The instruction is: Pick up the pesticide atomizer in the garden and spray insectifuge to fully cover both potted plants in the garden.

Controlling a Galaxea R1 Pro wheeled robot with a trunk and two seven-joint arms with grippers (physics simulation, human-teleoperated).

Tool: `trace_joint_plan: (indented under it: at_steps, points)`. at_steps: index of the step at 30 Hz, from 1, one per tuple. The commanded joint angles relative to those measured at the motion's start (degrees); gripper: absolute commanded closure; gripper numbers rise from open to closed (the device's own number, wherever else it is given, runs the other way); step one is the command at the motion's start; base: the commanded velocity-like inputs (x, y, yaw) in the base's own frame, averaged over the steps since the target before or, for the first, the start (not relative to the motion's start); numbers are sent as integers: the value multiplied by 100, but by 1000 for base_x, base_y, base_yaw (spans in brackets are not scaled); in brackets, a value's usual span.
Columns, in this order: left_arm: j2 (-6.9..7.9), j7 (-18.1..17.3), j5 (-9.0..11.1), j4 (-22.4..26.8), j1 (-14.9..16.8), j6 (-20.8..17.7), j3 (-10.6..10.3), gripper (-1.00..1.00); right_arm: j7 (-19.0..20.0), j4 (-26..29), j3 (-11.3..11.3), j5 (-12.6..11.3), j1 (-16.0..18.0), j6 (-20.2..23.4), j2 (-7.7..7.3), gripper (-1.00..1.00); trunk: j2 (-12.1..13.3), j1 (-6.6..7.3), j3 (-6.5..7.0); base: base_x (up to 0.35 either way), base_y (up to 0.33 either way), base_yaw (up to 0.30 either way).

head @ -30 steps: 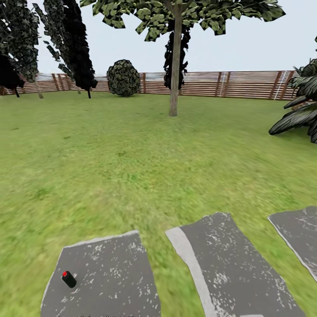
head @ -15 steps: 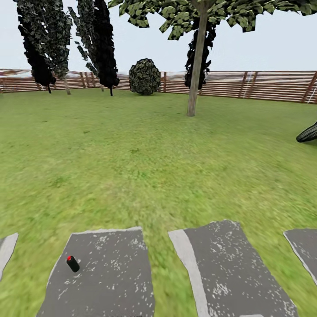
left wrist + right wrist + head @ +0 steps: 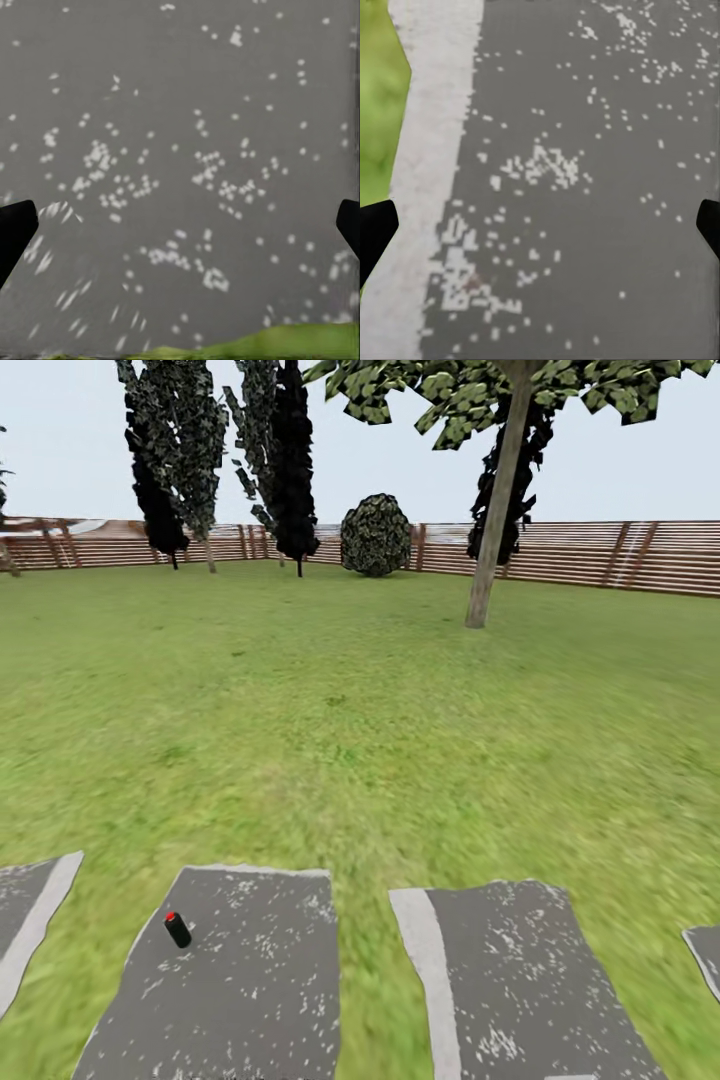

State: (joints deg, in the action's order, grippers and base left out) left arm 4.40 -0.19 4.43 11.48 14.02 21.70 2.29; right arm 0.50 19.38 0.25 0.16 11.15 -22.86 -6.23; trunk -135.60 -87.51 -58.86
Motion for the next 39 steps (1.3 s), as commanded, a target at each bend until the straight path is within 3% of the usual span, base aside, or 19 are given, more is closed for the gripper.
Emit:
trace_joint_plan:
  at_steps: [1, 39]
  points:
    - [0, -7, 40, -6, 4, 19, 0, -100, 4, -4, 2, 1, 2, -17, -1, -100, -2, 1, -5, 0, -276, 276]
    - [3, -7, 40, -6, -3, 26, 0, -100, 12, -4, 8, 1, 2, -17, -1, -100, -2, 1, -5, 26, -276, 276]
